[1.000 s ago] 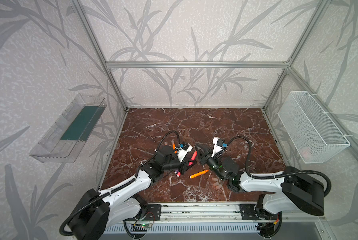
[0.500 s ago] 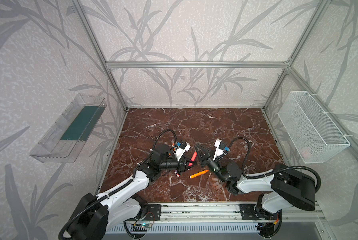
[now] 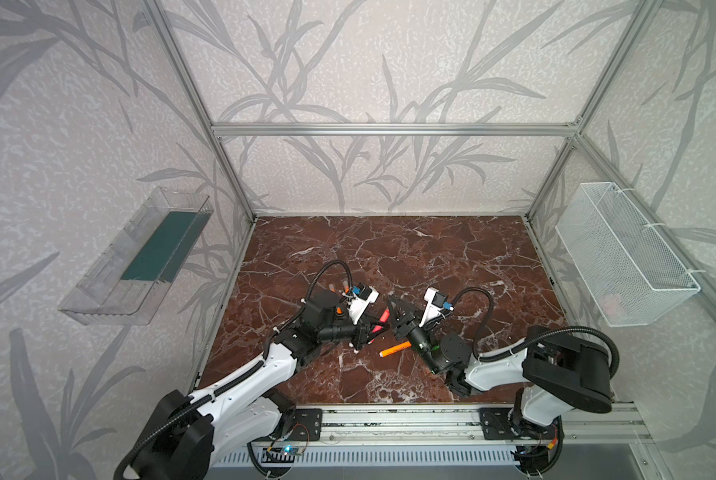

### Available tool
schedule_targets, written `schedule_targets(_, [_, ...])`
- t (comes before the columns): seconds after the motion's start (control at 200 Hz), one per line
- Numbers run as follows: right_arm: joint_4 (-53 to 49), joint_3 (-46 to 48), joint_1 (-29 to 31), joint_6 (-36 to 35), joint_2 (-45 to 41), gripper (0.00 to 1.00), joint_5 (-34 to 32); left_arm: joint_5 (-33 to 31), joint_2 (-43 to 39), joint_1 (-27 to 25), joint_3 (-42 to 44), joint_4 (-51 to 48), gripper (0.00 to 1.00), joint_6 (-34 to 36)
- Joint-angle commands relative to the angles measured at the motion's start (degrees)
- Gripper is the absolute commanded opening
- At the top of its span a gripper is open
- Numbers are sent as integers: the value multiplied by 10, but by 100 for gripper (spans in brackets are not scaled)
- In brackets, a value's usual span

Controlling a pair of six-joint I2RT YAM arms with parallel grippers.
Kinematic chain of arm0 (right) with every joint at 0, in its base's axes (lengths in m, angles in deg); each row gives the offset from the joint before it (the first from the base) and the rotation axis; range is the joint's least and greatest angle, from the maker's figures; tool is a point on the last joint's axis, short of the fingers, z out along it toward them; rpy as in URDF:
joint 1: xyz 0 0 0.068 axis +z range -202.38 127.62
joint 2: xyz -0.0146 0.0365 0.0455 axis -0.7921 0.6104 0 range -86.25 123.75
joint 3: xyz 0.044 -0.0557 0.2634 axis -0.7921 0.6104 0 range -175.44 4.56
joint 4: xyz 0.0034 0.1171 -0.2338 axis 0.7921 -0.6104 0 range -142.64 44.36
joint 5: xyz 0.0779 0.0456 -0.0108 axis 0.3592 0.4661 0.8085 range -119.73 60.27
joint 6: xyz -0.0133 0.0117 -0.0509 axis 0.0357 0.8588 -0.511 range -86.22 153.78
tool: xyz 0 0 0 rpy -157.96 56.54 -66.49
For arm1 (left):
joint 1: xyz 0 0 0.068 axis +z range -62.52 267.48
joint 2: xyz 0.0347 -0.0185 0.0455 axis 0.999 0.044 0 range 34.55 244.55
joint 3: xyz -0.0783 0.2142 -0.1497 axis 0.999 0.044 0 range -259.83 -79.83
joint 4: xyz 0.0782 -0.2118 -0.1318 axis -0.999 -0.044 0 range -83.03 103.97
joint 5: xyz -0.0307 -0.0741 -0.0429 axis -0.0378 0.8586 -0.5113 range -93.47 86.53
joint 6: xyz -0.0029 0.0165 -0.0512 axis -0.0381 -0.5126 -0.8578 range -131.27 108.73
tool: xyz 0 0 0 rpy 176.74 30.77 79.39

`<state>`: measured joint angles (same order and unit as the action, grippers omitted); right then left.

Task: Insert the pens into the pen caps
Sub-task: 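Lay the capped pink highlighter down with the left gripper while the right pulls back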

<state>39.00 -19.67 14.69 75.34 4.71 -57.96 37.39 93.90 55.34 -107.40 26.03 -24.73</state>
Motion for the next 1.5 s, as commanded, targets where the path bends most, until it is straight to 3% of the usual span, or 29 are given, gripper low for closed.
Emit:
schedule_targets(0.0, [-130,27,115,-44,-34,0,180,-306,4,70,-45,239,0,-83])
schedule_targets(0.135, [-225,-11,115,-94,-76,0,136,-283,-9,69,-23,241,0,-81])
schedule_targets(0.355, [-415,-80,104,-152,-171,55,46,-215,24,67,-6,224,0,-80])
schedule_targets(0.405, [-452,-81,101,-163,-197,64,20,-217,41,67,-1,222,0,-86])
schedule_targets(0.52, [-527,-70,91,-170,-274,72,-39,-229,87,67,-10,190,0,-95])
schedule_targets(0.725, [-636,-7,51,-151,-423,78,-113,-256,205,66,-64,131,0,-103])
schedule_targets(0.91, [-791,3,-43,-116,-512,81,-96,-260,315,64,-139,70,0,-102])
schedule_targets(1.13, [-883,9,-160,-113,-555,83,-71,-334,383,63,-201,-28,0,-104])
schedule_targets(1.274, [-904,9,-229,-124,-539,84,-27,-385,393,61,-209,-66,0,-105])
schedule_targets(1.494, [-923,-1,-310,-128,-496,84,14,-386,434,61,-239,-122,0,-103])
